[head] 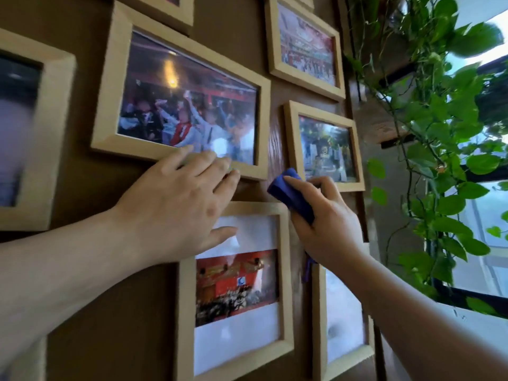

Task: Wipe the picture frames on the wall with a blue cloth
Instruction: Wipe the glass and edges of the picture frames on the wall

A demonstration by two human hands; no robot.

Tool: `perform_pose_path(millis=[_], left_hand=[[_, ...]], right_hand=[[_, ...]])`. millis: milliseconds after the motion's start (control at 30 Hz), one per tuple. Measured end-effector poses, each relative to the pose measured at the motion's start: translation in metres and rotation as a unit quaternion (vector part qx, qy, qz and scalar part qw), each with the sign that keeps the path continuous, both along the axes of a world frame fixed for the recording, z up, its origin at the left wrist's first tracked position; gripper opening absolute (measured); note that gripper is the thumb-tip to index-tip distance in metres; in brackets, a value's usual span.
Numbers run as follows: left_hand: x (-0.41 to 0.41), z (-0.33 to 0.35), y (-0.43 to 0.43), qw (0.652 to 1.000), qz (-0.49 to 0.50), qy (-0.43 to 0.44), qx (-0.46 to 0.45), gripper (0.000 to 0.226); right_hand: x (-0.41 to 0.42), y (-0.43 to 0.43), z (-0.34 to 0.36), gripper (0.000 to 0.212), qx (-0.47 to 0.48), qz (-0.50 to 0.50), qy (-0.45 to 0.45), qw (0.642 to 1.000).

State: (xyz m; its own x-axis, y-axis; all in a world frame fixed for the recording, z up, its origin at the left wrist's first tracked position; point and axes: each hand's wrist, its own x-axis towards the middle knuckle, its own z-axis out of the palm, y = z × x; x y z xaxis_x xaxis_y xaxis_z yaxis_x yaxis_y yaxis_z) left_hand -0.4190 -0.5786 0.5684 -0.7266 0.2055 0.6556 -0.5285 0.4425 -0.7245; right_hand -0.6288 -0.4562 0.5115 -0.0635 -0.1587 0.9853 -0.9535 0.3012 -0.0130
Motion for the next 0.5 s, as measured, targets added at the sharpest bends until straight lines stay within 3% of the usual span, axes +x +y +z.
perform_pose_path(millis=[267,500], left_hand=[[0.039,-0.017,-0.023,0.999,0.011,-0.046,0.000,0.091],[0.042,-0.024,-0.029,0.997,-0.001,-0.051,0.051,0.093]], right_hand=[[0.074,-0.033,-0.038,0.056,0.024,0.037,0.004,0.999],[0.100,-0.051,-0.055,0.055,0.045,0.030,0.007,0.998]])
